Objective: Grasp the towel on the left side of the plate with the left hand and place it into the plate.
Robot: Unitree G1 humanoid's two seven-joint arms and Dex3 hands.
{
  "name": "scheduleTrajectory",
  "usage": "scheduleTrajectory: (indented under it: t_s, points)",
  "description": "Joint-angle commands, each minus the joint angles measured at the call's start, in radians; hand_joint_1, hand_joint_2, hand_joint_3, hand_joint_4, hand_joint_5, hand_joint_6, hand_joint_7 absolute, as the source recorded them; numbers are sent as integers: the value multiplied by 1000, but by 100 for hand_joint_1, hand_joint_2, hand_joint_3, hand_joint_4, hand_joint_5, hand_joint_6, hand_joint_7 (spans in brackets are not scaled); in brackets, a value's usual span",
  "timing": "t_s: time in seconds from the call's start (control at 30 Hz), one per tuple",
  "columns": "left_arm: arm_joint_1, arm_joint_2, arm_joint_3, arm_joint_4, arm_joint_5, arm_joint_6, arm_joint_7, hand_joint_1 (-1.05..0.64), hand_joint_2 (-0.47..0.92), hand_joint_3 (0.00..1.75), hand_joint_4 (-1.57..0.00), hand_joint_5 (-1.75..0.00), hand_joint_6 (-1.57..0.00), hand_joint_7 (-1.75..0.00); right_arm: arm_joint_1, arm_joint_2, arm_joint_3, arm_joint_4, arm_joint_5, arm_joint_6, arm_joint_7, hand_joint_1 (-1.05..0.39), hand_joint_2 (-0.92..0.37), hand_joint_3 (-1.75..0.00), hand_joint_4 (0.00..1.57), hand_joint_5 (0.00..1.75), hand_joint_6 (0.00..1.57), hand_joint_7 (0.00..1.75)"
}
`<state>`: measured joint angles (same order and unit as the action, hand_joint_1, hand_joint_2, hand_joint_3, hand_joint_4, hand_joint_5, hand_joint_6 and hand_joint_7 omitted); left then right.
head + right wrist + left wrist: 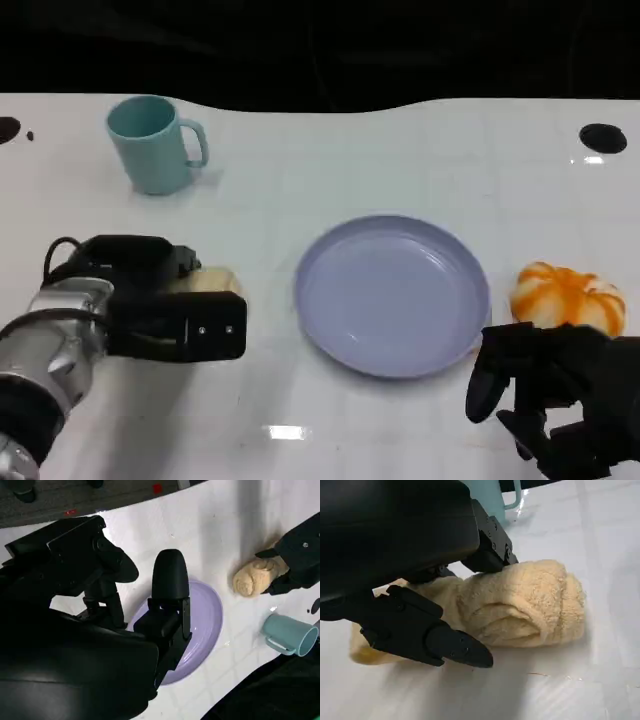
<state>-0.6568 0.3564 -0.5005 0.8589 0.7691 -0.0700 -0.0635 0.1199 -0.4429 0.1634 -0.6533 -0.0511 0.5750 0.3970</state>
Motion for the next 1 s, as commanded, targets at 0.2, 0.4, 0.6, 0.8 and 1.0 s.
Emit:
scheduleTrajectory:
  t_s: [0.2,0.4,0.6,0.8,1.0]
  points:
    - [25,-1,43,38,-60,-71,173,-25,92,34,-80,-173,-69,-127,1,-9,-17,-11,6,10,5,2,-58,-106,71,168,68,143]
    - [73,17,73,-105,-78,-72,200,-26,92,36,-83,-175,-55,-171,4,-9,-20,-13,10,8,7,3,-57,-107,71,168,68,143]
    - [107,15,111,-250,-96,-66,198,-26,92,35,-81,-175,-49,-174,2,-11,-25,-4,12,7,12,2,-57,-107,70,168,68,143]
    - [110,1,115,-356,-98,-91,196,-24,85,41,-84,-175,-54,-175,2,-10,-29,-3,13,8,17,3,-58,-106,70,168,68,143]
    - [95,-45,96,-450,-87,-71,164,-27,82,44,-86,-175,-57,-166,2,-8,-30,-5,16,16,18,3,-59,-105,70,169,68,143]
